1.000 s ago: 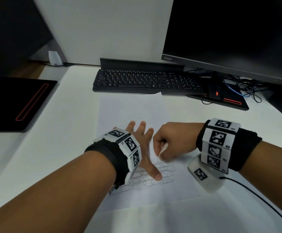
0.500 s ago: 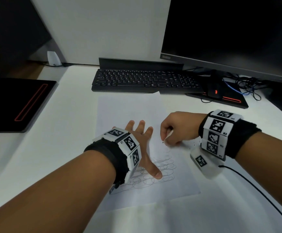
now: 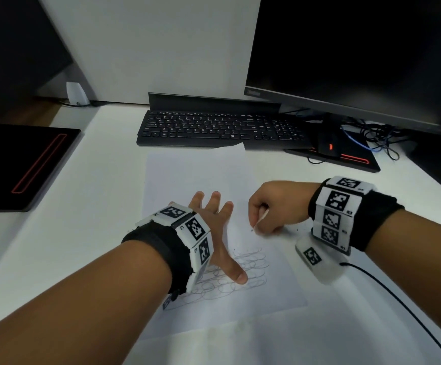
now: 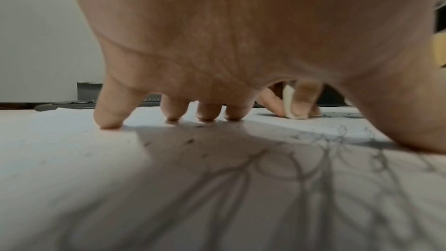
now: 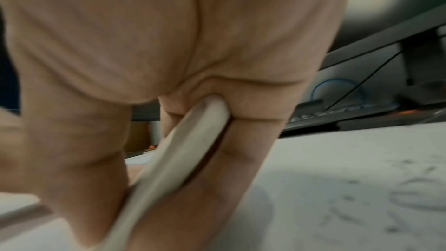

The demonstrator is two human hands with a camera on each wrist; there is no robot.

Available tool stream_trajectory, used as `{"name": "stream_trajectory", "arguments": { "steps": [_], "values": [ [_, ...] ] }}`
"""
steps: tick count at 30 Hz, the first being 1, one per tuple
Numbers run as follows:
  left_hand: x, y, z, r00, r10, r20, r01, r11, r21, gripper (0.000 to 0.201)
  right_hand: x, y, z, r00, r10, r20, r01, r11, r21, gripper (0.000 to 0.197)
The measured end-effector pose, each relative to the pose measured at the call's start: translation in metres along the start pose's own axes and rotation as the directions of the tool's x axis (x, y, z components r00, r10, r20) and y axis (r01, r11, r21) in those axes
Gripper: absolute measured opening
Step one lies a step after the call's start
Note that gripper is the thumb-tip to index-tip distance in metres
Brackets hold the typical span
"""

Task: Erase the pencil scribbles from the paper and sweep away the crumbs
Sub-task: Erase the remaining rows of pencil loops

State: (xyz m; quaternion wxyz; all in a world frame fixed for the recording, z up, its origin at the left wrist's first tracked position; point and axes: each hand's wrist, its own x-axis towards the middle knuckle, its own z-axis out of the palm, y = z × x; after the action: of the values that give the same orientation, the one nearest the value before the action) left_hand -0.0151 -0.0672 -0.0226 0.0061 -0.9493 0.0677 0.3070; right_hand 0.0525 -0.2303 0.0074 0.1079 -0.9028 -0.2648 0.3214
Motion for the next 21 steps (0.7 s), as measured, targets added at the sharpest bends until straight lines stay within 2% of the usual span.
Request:
{"name": "stream_trajectory", "arguments": {
  "steps": [2,6,10,14,19,21],
  "values": [
    [-0.001,0.001,0.0,1.0,0.0,-0.002,0.0,1.0,-0.003,0.141,-0.001,0.002,-0.002,0.999,0.013,-0.048,-0.013,1.0,0.004,0.007],
    [-0.002,0.002,-0.003,1.0,-0.004,0.007,0.004,1.0,0.01,0.139,-0.004,-0.007,0.012,0.992,-0.08,0.1,0.086,0.995,-0.056,0.006],
    [-0.001,0.006,-0.004,1.0,0.01,0.021,-0.011,1.0,0.029,0.125,-0.004,0.005,-0.003,1.0,0.022,-0.019,-0.022,1.0,0.014,0.007],
    [-0.002,0.01,-0.008,0.999,0.002,0.039,-0.004,0.999,0.05,0.118,-0.004,-0.001,0.009,0.995,-0.064,0.076,0.068,0.997,-0.04,0.005],
    [-0.001,0.01,-0.007,0.999,-0.007,0.049,0.005,0.999,0.047,0.12,0.001,0.007,-0.005,0.999,0.012,-0.033,-0.011,1.0,0.028,0.006],
    [-0.001,0.01,-0.007,0.999,-0.008,0.053,0.006,0.999,0.048,0.12,0.001,0.002,0.002,0.999,-0.034,0.036,0.034,0.999,-0.012,0.006]
  ]
}}
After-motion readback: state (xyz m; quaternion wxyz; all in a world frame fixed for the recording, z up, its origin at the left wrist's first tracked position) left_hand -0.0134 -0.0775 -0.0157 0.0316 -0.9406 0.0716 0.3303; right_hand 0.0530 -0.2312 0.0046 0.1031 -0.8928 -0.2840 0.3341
